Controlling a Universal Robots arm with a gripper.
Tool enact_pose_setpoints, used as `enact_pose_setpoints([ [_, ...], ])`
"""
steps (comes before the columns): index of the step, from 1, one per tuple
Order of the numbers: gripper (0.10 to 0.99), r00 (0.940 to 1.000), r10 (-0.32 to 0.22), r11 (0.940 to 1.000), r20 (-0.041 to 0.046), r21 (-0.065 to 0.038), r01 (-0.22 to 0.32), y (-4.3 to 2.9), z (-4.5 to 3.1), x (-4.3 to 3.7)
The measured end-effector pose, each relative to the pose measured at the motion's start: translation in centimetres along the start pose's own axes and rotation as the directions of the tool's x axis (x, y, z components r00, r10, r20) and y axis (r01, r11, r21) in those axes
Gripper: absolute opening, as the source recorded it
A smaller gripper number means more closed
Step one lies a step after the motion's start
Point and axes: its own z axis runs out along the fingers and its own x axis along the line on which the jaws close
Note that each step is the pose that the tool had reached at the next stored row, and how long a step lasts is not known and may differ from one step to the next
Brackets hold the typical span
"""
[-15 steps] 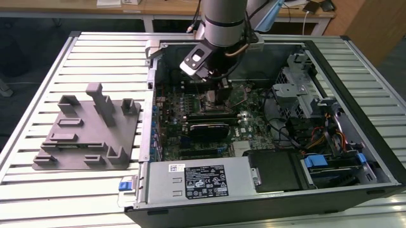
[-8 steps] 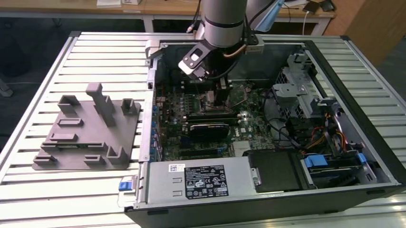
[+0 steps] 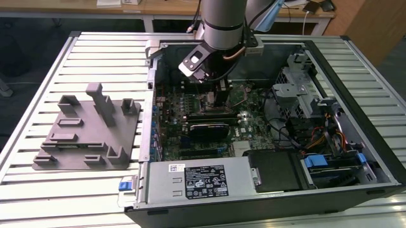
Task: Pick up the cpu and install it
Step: 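Place the cpu into insertion slot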
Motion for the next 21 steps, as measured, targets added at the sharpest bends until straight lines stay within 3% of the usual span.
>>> enact_pose_setpoints([
  [9,0.541,1.0,0.0,1.0,0.0022,0.0,0.0,0.03,0.5,0.75],
  [17,0.541,0.9998,-0.001,1.0,0.0206,0.0,0.001,0.01,1.34,1.29],
  [21,0.541,0.9997,-0.001,1.0,0.0232,0.0,0.001,0.01,1.7,1.67],
])
